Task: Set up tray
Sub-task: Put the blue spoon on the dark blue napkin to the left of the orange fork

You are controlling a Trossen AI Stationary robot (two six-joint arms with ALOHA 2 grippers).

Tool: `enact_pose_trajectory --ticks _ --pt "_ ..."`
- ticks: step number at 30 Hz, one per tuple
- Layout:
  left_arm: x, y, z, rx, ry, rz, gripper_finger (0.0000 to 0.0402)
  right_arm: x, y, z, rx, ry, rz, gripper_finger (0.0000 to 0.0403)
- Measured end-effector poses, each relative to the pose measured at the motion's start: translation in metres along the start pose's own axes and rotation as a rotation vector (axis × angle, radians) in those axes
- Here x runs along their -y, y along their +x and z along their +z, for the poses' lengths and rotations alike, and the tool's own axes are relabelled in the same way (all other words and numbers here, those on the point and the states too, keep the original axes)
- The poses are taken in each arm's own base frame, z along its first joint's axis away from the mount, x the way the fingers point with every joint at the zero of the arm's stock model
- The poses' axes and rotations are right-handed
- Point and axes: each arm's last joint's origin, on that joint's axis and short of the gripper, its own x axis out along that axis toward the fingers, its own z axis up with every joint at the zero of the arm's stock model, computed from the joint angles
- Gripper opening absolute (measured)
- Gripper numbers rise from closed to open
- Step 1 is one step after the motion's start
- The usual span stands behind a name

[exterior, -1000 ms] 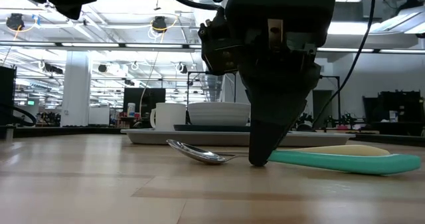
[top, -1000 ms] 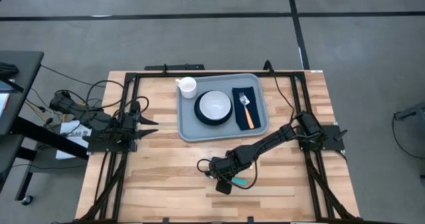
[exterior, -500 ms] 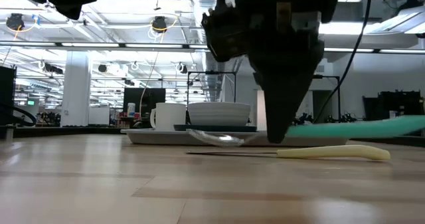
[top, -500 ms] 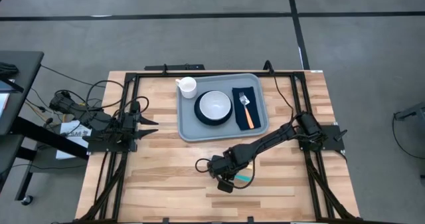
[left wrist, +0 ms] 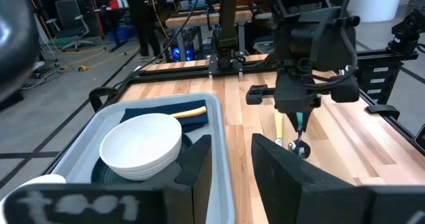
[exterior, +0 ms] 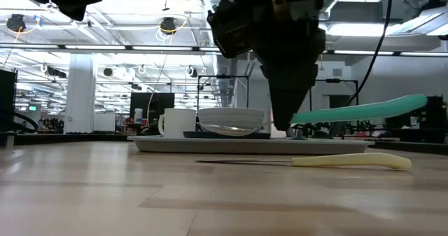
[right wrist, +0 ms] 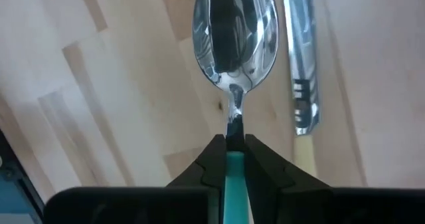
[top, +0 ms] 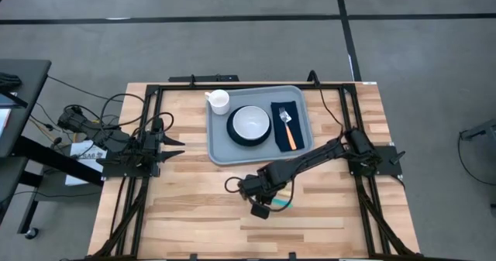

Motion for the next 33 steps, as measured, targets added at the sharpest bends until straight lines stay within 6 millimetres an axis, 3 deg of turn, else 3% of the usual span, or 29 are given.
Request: enact_pose_trajectory --ticks 8,13,25,33 --pt "0.0 0.0 0.0 0.0 0.0 0.0 0.0096 0.016 -0.003 0.006 -0.055 0.026 0.012 0.002" --pt "0.0 0.0 0.0 0.0 0.0 0.0 0.0096 0.026 -0.02 0.006 -0.06 0.041 -0.005 0.0025" --pt "0.0 0.0 0.0 0.001 0.0 0.0 0.0096 0.055 -0.123 -0.019 0.106 0.154 -0.093 0.0025" --pt "0.0 0.0 0.0 0.003 -0.002 0.0 0.0096 0.111 -0.196 -0.039 0.278 0.448 -0.122 0.002"
